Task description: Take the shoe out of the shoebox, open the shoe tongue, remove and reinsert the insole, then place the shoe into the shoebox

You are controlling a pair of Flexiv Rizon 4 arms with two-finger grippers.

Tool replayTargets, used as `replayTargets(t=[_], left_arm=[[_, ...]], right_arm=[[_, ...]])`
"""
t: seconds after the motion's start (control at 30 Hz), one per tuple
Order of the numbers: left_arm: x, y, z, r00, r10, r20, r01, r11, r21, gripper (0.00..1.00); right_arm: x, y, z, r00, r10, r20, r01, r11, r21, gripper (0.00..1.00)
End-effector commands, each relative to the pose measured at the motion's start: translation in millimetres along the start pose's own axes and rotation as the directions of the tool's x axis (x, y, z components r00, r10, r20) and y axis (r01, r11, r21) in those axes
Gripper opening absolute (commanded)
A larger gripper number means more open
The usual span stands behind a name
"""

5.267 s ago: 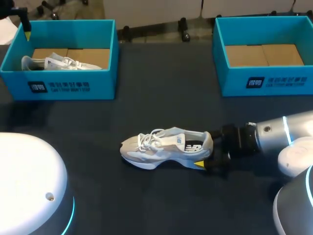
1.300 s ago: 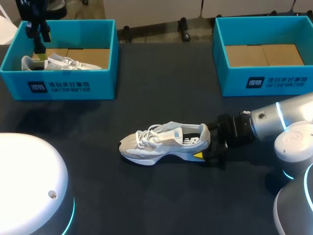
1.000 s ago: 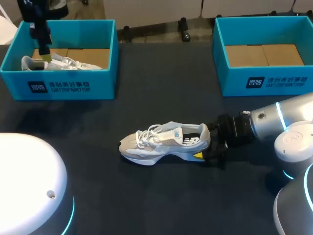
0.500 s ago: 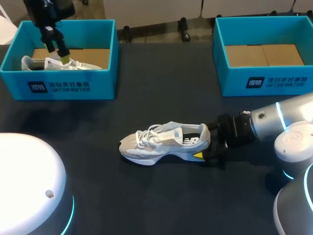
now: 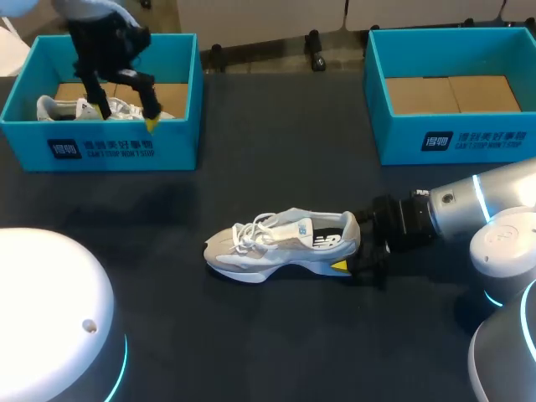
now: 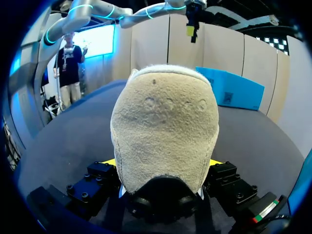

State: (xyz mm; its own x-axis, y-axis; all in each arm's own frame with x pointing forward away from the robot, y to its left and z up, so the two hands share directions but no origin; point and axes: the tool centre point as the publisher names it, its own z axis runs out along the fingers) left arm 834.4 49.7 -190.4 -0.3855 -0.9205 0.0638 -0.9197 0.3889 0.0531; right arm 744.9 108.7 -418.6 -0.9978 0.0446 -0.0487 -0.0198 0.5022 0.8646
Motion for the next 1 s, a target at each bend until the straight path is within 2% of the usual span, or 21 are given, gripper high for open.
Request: replayTargets(t=[0.03,0.23,0.43,0.67,1.0], left_arm=[[19.5,16,5,0.997,-0.078,0.012,0.077,0.996,0.054,1.00],[46.2,24,12,0.991,-0.134,-0.017,0.135,0.990,0.043,1.00],[74.5,29,19,0.987,-0.162,0.011,0.161,0.985,0.063,1.00],[109.8,28,35,0.988,-0.155,0.002,0.155,0.987,0.037,1.00],[148.0,30,56,0.985,-0.171,-0.002,0.171,0.985,0.038,1.00]], right_arm=[[-0.6,1.3,0,1.000,0.000,-0.001,0.000,1.000,0.005,0.00],[-0.6,1.3,0,1.000,0.000,-0.001,0.000,1.000,0.005,0.00],[-0.6,1.3,0,1.000,0.000,-0.001,0.000,1.000,0.005,0.00],[-0.6,1.3,0,1.000,0.000,-0.001,0.000,1.000,0.005,0.00],[-0.6,1.3,0,1.000,0.000,-0.001,0.000,1.000,0.005,0.00]])
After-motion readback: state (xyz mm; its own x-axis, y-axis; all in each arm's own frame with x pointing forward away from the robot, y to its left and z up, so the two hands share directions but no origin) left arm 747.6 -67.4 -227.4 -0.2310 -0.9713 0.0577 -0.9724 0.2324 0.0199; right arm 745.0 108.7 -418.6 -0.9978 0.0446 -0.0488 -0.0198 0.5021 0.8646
